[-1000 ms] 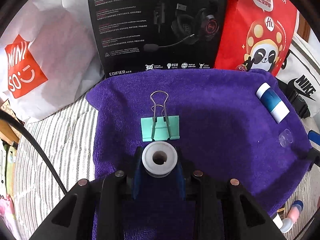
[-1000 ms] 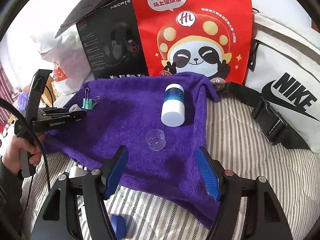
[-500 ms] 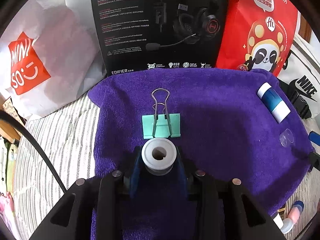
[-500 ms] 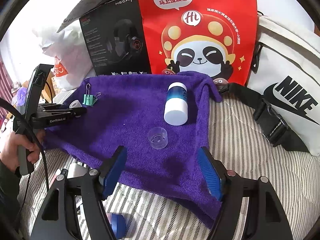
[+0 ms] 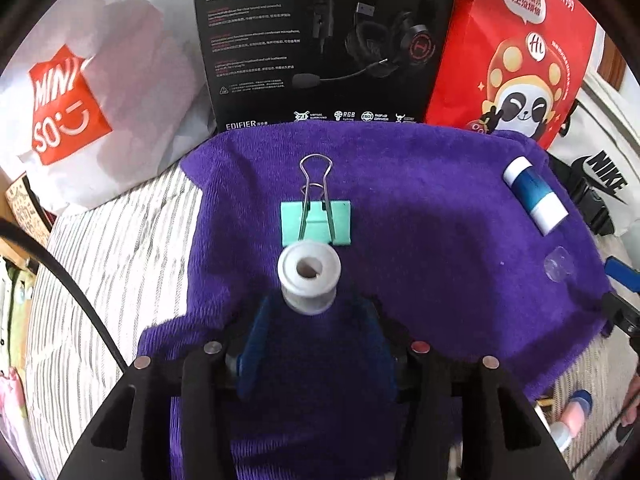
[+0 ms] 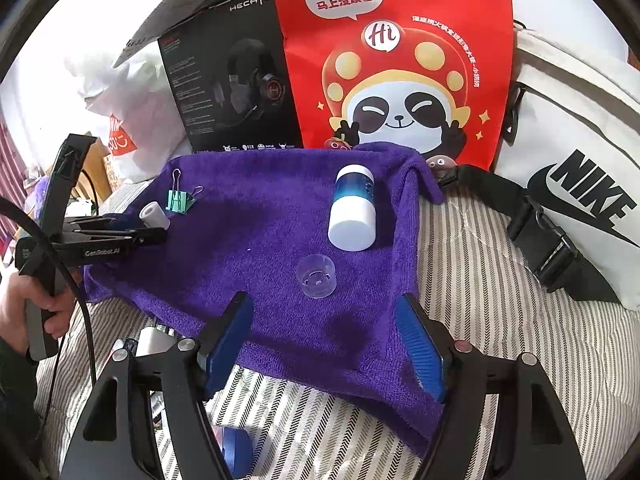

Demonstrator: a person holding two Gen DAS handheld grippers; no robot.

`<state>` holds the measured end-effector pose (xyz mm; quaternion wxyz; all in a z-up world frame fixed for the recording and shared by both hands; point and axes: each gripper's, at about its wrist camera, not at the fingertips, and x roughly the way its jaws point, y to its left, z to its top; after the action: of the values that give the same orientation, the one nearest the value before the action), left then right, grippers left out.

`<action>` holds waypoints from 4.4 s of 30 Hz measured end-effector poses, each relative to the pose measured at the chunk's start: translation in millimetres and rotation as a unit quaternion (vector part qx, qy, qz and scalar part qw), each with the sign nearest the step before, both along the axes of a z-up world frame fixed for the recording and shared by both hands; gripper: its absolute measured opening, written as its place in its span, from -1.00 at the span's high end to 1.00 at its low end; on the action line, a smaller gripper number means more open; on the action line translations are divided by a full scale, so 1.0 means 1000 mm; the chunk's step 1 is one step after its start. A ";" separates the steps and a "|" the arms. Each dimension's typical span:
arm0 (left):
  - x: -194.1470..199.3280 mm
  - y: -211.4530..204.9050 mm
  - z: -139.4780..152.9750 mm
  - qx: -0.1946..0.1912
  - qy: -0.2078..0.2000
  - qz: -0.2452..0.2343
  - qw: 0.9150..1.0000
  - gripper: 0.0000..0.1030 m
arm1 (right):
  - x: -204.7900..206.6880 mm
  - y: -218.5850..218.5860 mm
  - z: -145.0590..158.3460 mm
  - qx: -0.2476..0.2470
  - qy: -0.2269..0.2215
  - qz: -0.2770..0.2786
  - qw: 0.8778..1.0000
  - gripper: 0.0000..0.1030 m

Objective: Organize rigid objects
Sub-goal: 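Lower the tape roll onto the towel beside the clip, open left gripper, then lower the left gripper onto the pink highlighter and close, then grasp the pink-and-blue round jar with the right gripper while the left holds the highlighter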

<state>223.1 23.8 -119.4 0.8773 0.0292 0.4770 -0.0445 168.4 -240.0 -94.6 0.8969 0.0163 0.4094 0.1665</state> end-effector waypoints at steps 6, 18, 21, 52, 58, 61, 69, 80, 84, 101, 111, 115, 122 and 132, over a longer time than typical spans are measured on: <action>-0.032 0.003 0.016 -0.008 -0.010 -0.006 1.000 0.10 | 0.000 -0.002 0.001 0.004 0.001 -0.003 1.000 -0.43; -0.113 -0.004 0.031 -0.037 -0.008 -0.038 0.999 0.04 | 0.001 -0.003 0.000 0.003 0.004 -0.005 1.000 -0.43; -0.123 -0.018 0.021 -0.012 0.002 -0.052 0.999 0.04 | 0.000 -0.002 -0.001 -0.001 0.003 -0.004 1.000 -0.43; -0.139 -0.055 -0.010 0.041 0.049 -0.080 0.995 -0.11 | 0.003 -0.003 -0.004 -0.014 0.008 0.001 1.000 -0.47; -0.144 -0.047 -0.009 0.057 0.040 -0.079 0.994 -0.11 | 0.004 -0.006 -0.005 -0.010 0.013 -0.002 1.000 -0.47; -0.146 -0.034 -0.008 0.060 0.040 -0.067 0.995 -0.11 | 0.003 -0.007 -0.005 -0.010 0.013 -0.003 1.000 -0.47; -0.149 -0.040 -0.010 0.020 0.020 -0.131 0.991 0.57 | 0.002 -0.004 -0.006 -0.014 0.013 0.002 1.000 -0.47; -0.146 -0.041 -0.010 0.015 0.014 -0.139 0.990 0.65 | 0.004 -0.005 -0.008 -0.015 0.016 0.002 1.000 -0.47; -0.139 -0.033 -0.009 -0.009 0.021 -0.128 0.992 0.70 | 0.003 -0.003 -0.008 -0.025 0.013 0.004 1.000 -0.47; -0.137 0.008 -0.011 0.014 0.001 -0.060 0.998 0.69 | -0.062 0.014 0.013 -0.052 0.019 0.026 0.998 -0.46; -0.141 0.012 -0.010 0.000 -0.007 -0.058 0.998 0.69 | -0.088 0.033 -0.013 -0.074 0.047 0.039 0.995 -0.41; -0.142 0.012 -0.010 -0.001 -0.008 -0.058 0.998 0.69 | -0.091 0.041 -0.017 -0.094 0.045 0.047 0.993 -0.29; -0.143 0.012 -0.010 0.001 -0.010 -0.058 0.998 0.69 | -0.090 0.041 -0.020 -0.118 0.048 0.049 0.991 -0.06; -0.143 0.011 -0.010 0.002 -0.011 -0.057 0.998 0.69 | -0.086 0.047 -0.029 -0.113 0.038 0.063 0.991 0.32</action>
<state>80.3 35.1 -129.3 0.8783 0.0584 0.4653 -0.0936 82.5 -192.7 -123.2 0.8645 -0.1048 0.4596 0.1746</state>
